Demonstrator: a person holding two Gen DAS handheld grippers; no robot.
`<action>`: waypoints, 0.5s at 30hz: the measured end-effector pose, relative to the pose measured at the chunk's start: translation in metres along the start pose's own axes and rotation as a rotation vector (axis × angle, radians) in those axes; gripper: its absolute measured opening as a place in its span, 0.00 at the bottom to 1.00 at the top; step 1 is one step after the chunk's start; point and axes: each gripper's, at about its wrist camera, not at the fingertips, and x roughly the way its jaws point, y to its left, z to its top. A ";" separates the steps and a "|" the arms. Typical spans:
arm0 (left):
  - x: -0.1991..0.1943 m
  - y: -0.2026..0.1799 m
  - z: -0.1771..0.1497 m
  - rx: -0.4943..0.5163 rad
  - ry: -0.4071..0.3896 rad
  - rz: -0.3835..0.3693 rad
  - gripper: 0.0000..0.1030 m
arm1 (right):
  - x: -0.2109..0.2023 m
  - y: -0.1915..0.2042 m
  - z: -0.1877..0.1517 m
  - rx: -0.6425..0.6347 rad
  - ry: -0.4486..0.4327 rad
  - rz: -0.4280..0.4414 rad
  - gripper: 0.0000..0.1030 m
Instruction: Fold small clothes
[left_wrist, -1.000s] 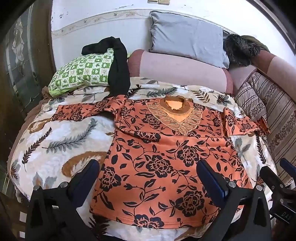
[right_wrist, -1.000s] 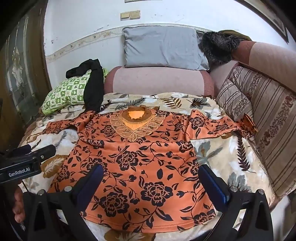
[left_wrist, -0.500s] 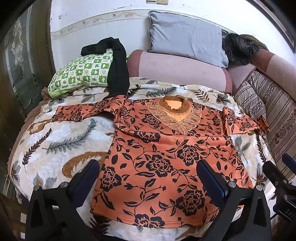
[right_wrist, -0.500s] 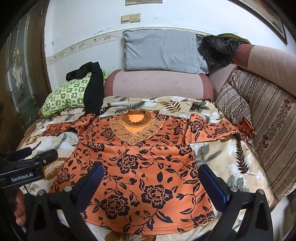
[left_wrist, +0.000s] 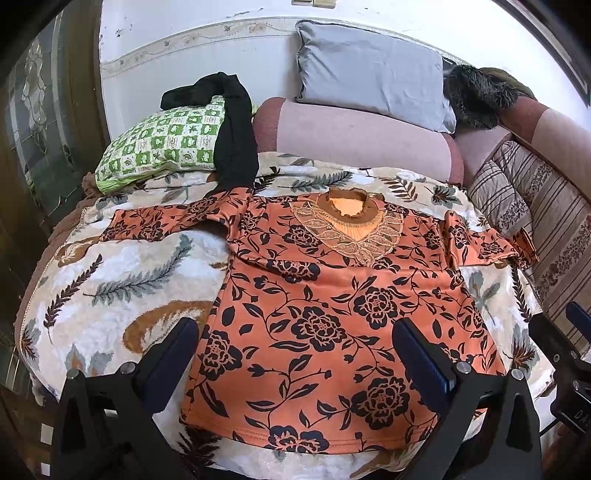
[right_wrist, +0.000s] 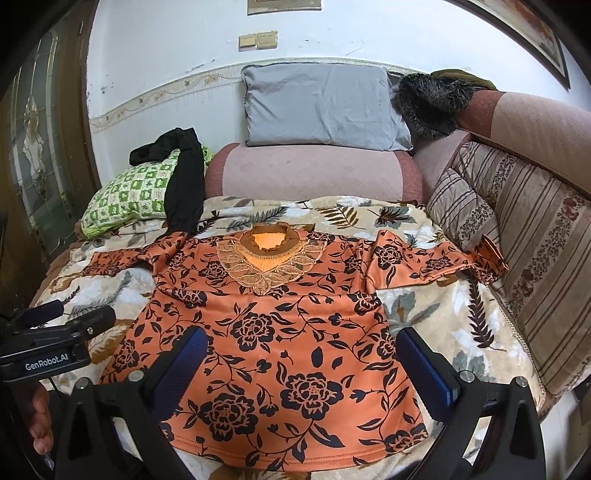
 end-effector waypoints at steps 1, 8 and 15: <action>0.000 0.000 0.000 0.000 0.000 -0.002 1.00 | 0.001 0.000 0.000 -0.001 0.000 0.000 1.00; 0.005 0.001 0.002 -0.001 0.006 0.000 1.00 | 0.002 0.002 0.001 -0.001 -0.008 0.000 1.00; 0.013 0.000 0.002 -0.002 0.015 0.003 1.00 | 0.006 0.002 0.003 0.000 -0.014 -0.001 1.00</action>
